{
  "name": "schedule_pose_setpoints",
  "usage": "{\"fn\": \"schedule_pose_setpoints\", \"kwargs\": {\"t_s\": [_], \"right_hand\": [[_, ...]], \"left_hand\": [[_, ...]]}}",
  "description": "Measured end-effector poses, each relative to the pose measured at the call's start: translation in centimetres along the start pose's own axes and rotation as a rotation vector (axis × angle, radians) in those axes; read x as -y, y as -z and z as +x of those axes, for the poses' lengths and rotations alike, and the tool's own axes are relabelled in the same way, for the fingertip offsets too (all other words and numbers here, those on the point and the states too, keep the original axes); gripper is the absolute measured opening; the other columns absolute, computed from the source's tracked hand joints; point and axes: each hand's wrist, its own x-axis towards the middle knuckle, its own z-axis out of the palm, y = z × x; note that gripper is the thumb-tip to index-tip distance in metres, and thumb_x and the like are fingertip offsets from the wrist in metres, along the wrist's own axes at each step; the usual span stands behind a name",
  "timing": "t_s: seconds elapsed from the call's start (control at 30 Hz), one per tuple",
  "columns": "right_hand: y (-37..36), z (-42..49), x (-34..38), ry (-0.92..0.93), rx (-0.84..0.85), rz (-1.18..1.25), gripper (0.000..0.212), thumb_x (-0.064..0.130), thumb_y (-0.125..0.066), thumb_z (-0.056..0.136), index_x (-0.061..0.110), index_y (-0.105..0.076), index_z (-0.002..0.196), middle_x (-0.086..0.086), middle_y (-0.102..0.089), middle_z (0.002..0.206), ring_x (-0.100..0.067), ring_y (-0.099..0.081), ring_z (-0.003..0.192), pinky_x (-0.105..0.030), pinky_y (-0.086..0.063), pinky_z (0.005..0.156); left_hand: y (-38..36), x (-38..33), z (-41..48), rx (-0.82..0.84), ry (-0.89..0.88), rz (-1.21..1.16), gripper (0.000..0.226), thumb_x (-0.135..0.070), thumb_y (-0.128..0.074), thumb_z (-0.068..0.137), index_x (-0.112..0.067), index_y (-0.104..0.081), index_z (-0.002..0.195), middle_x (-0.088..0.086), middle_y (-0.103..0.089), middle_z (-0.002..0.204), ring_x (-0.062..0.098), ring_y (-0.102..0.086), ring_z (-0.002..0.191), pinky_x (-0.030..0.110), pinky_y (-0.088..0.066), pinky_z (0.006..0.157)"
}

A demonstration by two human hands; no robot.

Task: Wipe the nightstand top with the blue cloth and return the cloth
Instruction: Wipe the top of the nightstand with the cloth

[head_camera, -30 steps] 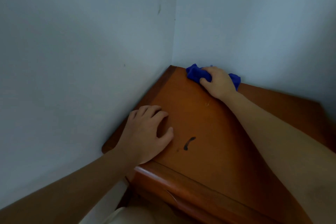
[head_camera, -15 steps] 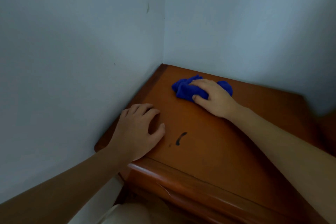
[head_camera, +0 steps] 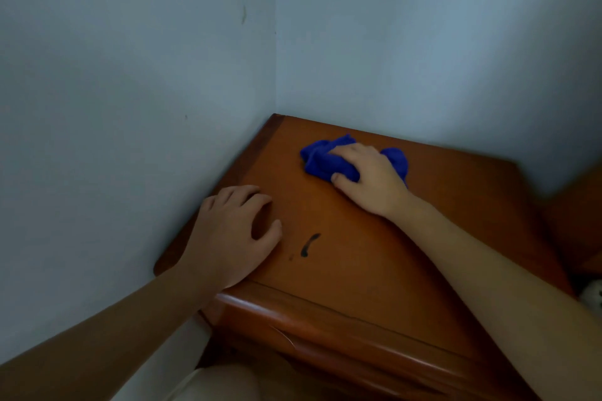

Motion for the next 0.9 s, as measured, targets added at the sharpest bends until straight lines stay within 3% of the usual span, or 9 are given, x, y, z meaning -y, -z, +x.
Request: {"fn": "schedule_pose_setpoints", "kwargs": {"t_s": [0.1, 0.17, 0.33, 0.43, 0.53, 0.73, 0.9], "right_hand": [[0.4, -3.8, 1.9, 0.128, 0.048, 0.045, 0.047, 0.039, -0.063, 0.094, 0.031, -0.055, 0.140, 0.011, -0.056, 0.141, -0.008, -0.046, 0.129, -0.029, -0.032, 0.104], [1.0, -4.0, 1.6, 0.149, 0.080, 0.065, 0.047, 0.038, -0.062, 0.096, 0.031, -0.054, 0.141, 0.013, -0.055, 0.142, -0.005, -0.045, 0.131, -0.026, -0.030, 0.107], [1.8, 1.1, -4.6, -0.014, 0.009, 0.002, 0.049, 0.051, -0.054, 0.091, 0.031, -0.056, 0.136, 0.004, -0.062, 0.133, -0.017, -0.056, 0.123, -0.044, -0.044, 0.107], [2.5, 4.1, -7.3, -0.202, -0.073, 0.011, 0.051, 0.049, -0.053, 0.089, 0.025, -0.061, 0.133, -0.004, -0.066, 0.125, -0.025, -0.060, 0.114, -0.044, -0.048, 0.099], [2.4, 5.2, -7.5, -0.257, -0.098, -0.026, 0.043, 0.043, -0.055, 0.094, 0.024, -0.061, 0.132, -0.005, -0.066, 0.124, -0.026, -0.060, 0.113, -0.043, -0.048, 0.096], [2.0, 0.8, -4.8, -0.111, -0.048, -0.002, 0.046, 0.045, -0.055, 0.091, 0.030, -0.059, 0.134, 0.003, -0.064, 0.130, -0.021, -0.058, 0.119, -0.047, -0.047, 0.101], [2.6, -4.9, -2.0, 0.135, 0.083, 0.027, 0.048, 0.034, -0.063, 0.096, 0.025, -0.054, 0.143, 0.008, -0.056, 0.144, -0.008, -0.045, 0.134, -0.028, -0.030, 0.113]], "left_hand": [[0.1, -0.1, 0.0, -0.004, -0.006, -0.002, 0.053, -0.059, -0.043, 0.086, -0.026, -0.065, 0.121, -0.004, -0.060, 0.131, 0.019, -0.051, 0.124, 0.043, -0.040, 0.102], [0.2, 0.0, 0.0, -0.003, -0.005, -0.003, 0.053, -0.059, -0.043, 0.086, -0.026, -0.065, 0.122, -0.004, -0.060, 0.132, 0.019, -0.051, 0.124, 0.043, -0.040, 0.102], [0.2, 0.0, 0.0, -0.004, -0.002, -0.008, 0.053, -0.059, -0.044, 0.086, -0.026, -0.066, 0.121, -0.004, -0.060, 0.132, 0.019, -0.051, 0.125, 0.044, -0.040, 0.103], [0.1, 0.0, 0.1, -0.009, -0.006, -0.015, 0.052, -0.058, -0.046, 0.085, -0.026, -0.066, 0.121, -0.004, -0.060, 0.131, 0.020, -0.051, 0.125, 0.045, -0.041, 0.103], [0.1, 0.0, 0.1, 0.002, -0.003, -0.007, 0.052, -0.058, -0.045, 0.085, -0.027, -0.066, 0.121, -0.004, -0.060, 0.131, 0.020, -0.051, 0.125, 0.045, -0.041, 0.103], [0.1, 0.0, 0.0, -0.004, -0.004, -0.003, 0.053, -0.059, -0.044, 0.084, -0.027, -0.066, 0.120, -0.004, -0.061, 0.131, 0.021, -0.051, 0.124, 0.046, -0.040, 0.101], [0.2, 0.1, 0.2, 0.015, -0.010, 0.006, 0.054, -0.060, -0.044, 0.085, -0.026, -0.066, 0.121, -0.002, -0.061, 0.131, 0.022, -0.052, 0.124, 0.048, -0.042, 0.101]]}}
